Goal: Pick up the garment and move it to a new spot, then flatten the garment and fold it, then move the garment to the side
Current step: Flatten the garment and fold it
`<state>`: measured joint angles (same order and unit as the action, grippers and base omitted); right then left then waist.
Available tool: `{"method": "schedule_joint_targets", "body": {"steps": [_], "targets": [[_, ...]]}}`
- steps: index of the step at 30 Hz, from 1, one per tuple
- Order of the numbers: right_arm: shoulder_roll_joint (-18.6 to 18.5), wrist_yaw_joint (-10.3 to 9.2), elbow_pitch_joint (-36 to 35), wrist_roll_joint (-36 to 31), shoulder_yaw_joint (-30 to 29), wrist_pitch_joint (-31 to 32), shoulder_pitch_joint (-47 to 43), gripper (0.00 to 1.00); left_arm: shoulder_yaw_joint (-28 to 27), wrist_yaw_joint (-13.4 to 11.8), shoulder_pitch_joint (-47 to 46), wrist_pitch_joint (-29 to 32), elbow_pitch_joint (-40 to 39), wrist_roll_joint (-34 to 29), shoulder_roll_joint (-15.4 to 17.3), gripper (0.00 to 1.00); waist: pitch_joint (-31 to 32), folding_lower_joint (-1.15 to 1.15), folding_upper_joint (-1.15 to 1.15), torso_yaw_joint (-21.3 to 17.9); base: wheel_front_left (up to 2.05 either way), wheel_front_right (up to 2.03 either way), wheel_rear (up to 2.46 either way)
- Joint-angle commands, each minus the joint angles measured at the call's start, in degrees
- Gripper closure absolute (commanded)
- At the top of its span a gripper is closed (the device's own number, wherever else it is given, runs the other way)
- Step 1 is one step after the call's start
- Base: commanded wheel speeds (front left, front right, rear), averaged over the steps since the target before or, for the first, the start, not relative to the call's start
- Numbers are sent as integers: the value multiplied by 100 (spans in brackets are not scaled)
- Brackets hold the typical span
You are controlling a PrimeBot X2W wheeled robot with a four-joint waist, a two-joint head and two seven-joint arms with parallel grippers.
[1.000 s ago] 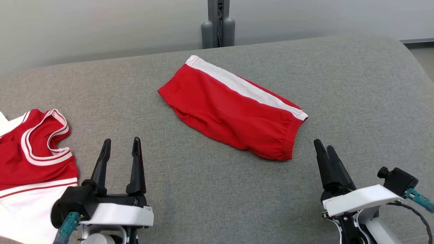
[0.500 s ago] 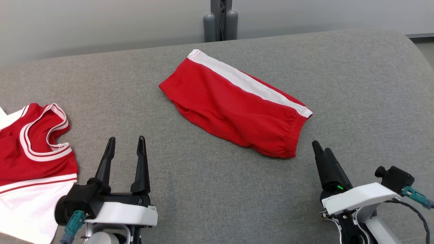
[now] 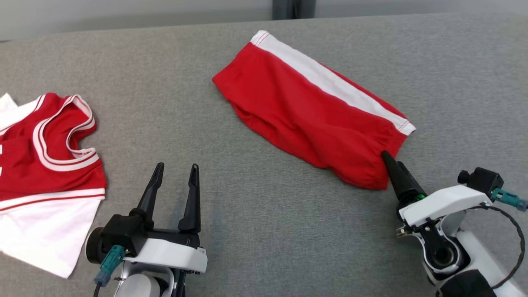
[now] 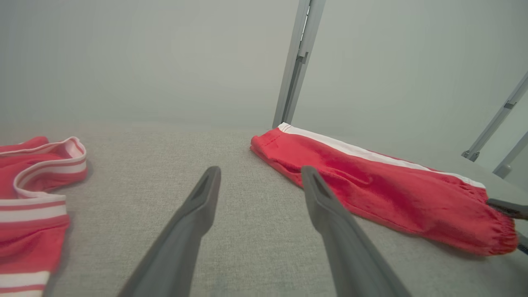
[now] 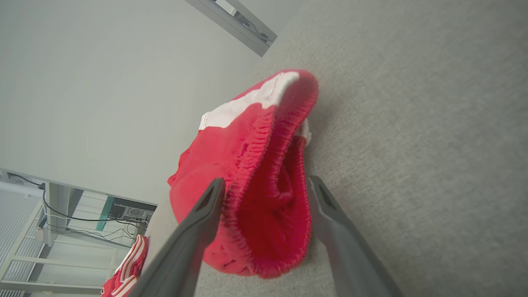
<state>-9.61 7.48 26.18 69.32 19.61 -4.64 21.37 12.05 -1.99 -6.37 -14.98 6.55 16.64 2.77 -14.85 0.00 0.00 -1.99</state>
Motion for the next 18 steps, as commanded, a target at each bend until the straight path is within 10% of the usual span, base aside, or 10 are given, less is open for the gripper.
{"method": "schedule_joint_targets", "body": {"steps": [1,16,17,18], "targets": [[-38,4,238,-31,-32,62,204,0,30,30,-134,-12,9,-25,24,0,-157,0,0,172,0,0,0],[412,30,1317,115,194,626,1081,0,155,-74,-468,-12,-64,89,23,0,-499,0,0,601,0,0,0],[424,30,1296,122,223,619,1105,4,149,-79,-478,-12,-61,89,23,0,-504,0,0,605,0,0,0],[436,30,1273,144,251,618,1112,45,146,-82,-488,-13,-55,88,23,0,-509,0,0,608,0,0,0]]}}
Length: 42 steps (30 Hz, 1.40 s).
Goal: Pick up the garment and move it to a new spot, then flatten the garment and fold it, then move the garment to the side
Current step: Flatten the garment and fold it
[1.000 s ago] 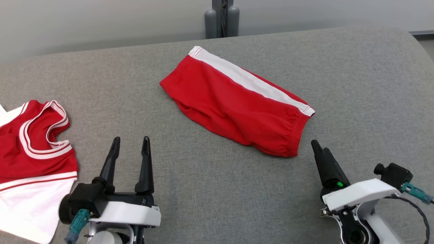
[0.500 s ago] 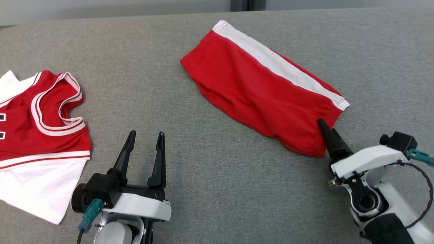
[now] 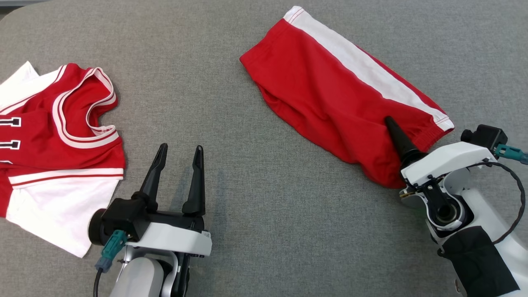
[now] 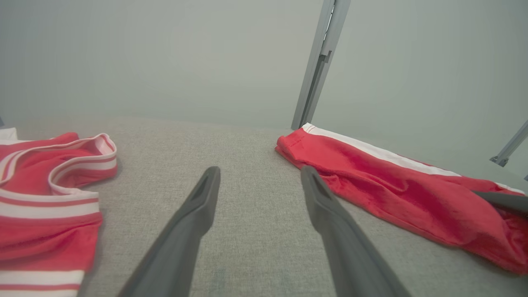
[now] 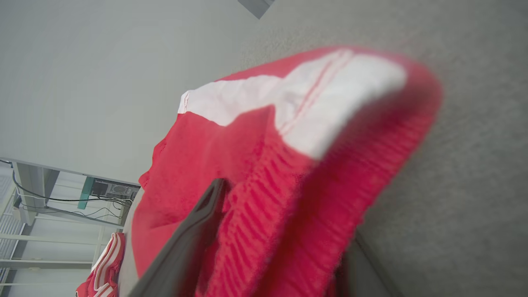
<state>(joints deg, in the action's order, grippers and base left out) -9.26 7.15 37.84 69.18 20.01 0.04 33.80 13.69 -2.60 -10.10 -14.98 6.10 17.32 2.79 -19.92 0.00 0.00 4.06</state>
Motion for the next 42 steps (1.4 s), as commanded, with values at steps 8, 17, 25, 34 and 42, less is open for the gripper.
{"method": "schedule_joint_targets", "body": {"steps": [8,17,25,34,42], "targets": [[20,40,-8,99,552,261,-205,100,-17,-34,-126,-13,30,12,22,0,18,0,0,-9,0,0,0],[-743,27,-291,42,1028,888,-153,100,61,-51,-125,-13,79,71,23,0,62,0,0,-10,0,0,0],[-1749,21,-644,-144,1436,1588,46,100,76,-61,-143,-13,116,112,21,0,74,0,0,-1,0,0,0],[-2535,21,-697,-697,1836,1831,474,100,155,-51,-163,-13,151,143,22,0,34,0,0,8,0,0,0],[-3214,23,-374,-1437,2456,1958,1107,100,218,-9,-240,-13,187,108,21,0,-55,0,0,96,0,0,0]]}}
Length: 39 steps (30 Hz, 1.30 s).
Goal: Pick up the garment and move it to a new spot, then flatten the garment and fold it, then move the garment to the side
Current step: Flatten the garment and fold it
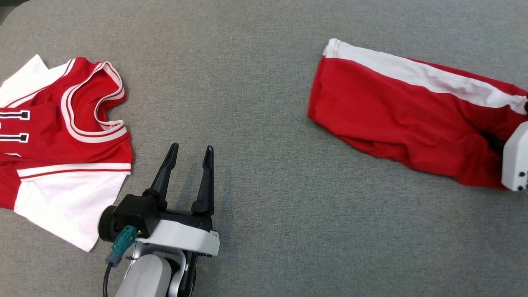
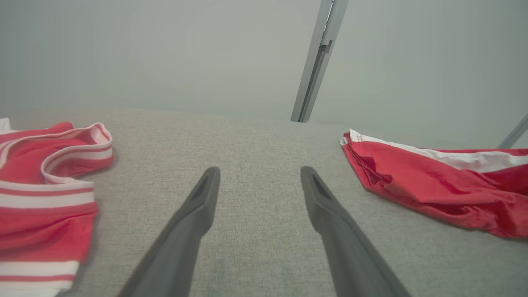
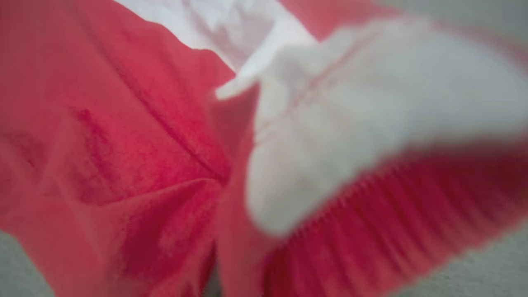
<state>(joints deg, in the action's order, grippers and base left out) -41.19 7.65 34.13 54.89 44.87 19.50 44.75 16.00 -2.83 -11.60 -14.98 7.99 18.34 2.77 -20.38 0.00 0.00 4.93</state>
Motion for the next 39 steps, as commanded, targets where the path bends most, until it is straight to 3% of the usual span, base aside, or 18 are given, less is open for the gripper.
{"method": "schedule_joint_targets", "body": {"steps": [1,8,12,22,39], "targets": [[-111,-28,63,-119,63,27,110,100,9,21,-86,-13,-1,9,23,0,-23,0,0,33,0,0,0],[-606,-28,653,-937,741,6,846,100,127,10,-86,-13,7,54,23,0,-103,0,0,204,0,0,0],[-658,-28,1265,-1506,1040,-35,1246,100,182,-20,-96,-13,10,79,23,0,-125,0,0,299,0,0,0],[35,-27,2123,-1916,1415,136,1909,100,243,-90,-69,-13,14,151,23,0,-105,0,0,341,0,0,0],[1172,-16,2518,-931,1258,878,2213,100,464,-187,70,-13,80,269,23,0,251,0,0,326,0,0,0]]}}
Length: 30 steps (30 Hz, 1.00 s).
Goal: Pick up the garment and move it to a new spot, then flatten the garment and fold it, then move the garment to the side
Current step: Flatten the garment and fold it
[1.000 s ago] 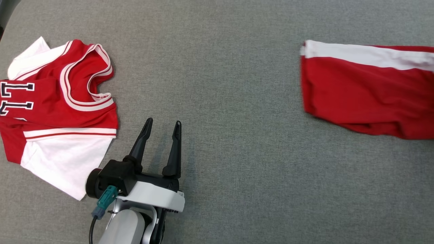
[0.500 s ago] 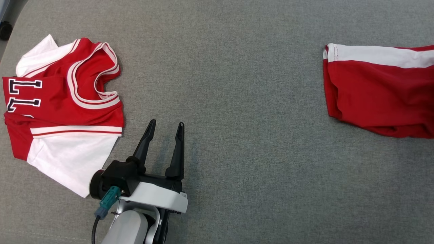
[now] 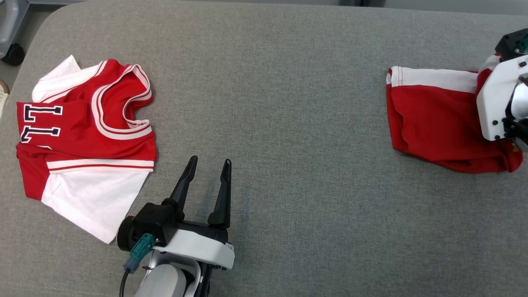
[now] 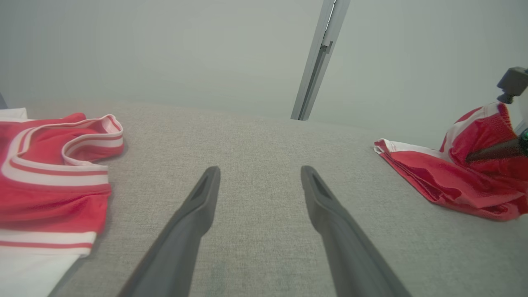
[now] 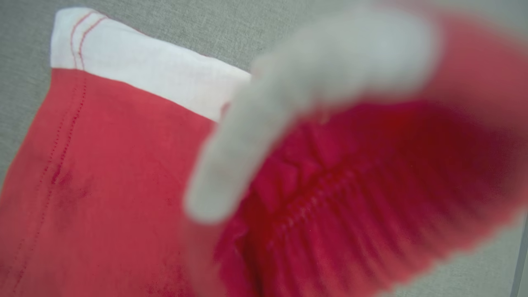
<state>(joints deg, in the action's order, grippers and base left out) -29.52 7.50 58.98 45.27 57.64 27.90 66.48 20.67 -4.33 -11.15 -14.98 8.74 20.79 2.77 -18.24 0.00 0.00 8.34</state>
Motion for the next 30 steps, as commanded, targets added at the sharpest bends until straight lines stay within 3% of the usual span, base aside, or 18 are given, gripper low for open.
{"method": "schedule_joint_targets", "body": {"steps": [1,16,25,26,27,28,30], "targets": [[95,0,62,97,-57,71,50,100,6,-38,39,-13,5,41,23,0,64,0,0,-22,0,0,0],[1025,0,875,552,-411,244,74,100,199,27,92,-13,72,191,22,0,147,0,0,130,0,0,0],[1107,0,1092,452,-256,160,-11,100,275,-35,14,-13,54,239,23,0,54,0,0,282,0,0,0],[1103,0,1103,436,-255,92,23,76,273,-38,11,-13,48,236,23,0,41,0,0,292,0,0,0],[1097,0,1118,425,-271,5,64,24,272,-40,8,-13,44,238,22,0,29,0,0,302,0,0,0],[1098,0,1167,447,-315,-66,102,0,274,-41,8,-13,45,240,24,0,22,0,0,310,0,0,0],[1170,0,1202,421,-315,-152,121,0,281,-34,11,-13,64,239,22,0,20,0,0,320,0,0,0]]}}
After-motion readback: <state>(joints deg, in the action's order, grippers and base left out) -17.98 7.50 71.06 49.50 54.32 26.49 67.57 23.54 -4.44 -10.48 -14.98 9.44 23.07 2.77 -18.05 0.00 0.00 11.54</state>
